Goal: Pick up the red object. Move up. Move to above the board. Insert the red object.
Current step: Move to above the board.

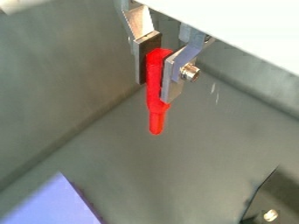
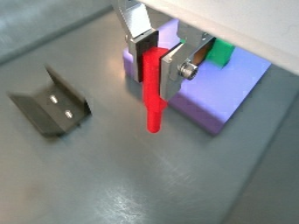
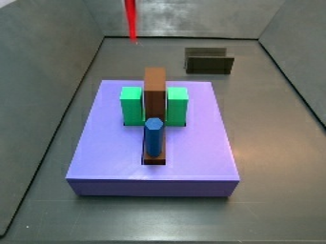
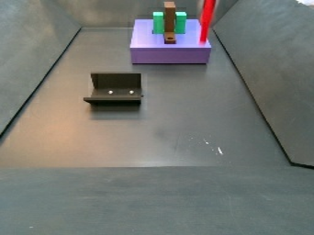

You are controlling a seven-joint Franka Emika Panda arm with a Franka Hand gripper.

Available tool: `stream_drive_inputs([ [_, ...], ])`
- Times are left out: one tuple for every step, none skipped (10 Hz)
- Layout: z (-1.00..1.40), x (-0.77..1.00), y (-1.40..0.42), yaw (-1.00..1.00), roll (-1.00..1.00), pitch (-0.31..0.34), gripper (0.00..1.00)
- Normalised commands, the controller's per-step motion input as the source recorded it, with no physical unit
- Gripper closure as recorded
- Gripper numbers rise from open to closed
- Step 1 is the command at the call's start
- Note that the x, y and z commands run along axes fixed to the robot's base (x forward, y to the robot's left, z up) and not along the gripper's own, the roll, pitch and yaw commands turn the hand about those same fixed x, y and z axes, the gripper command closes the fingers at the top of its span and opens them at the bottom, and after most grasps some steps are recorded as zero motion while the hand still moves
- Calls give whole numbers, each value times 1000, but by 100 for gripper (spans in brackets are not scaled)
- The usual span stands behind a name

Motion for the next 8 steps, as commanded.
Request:
stream_drive_inputs([
  [1400, -2, 0, 1, -21, 11, 100],
  [1400, 69, -1, -2, -29, 73, 100],
  [668, 13, -1, -3, -34, 94, 100],
  [286, 458, -1400, -53, 58, 152, 100],
  [259, 469, -1400, -47, 87, 136, 100],
  [249, 505, -1400, -14, 101, 186, 100],
  [258, 542, -1400, -7, 35, 187, 100],
  [263, 552, -1400, -5, 29, 179, 100],
])
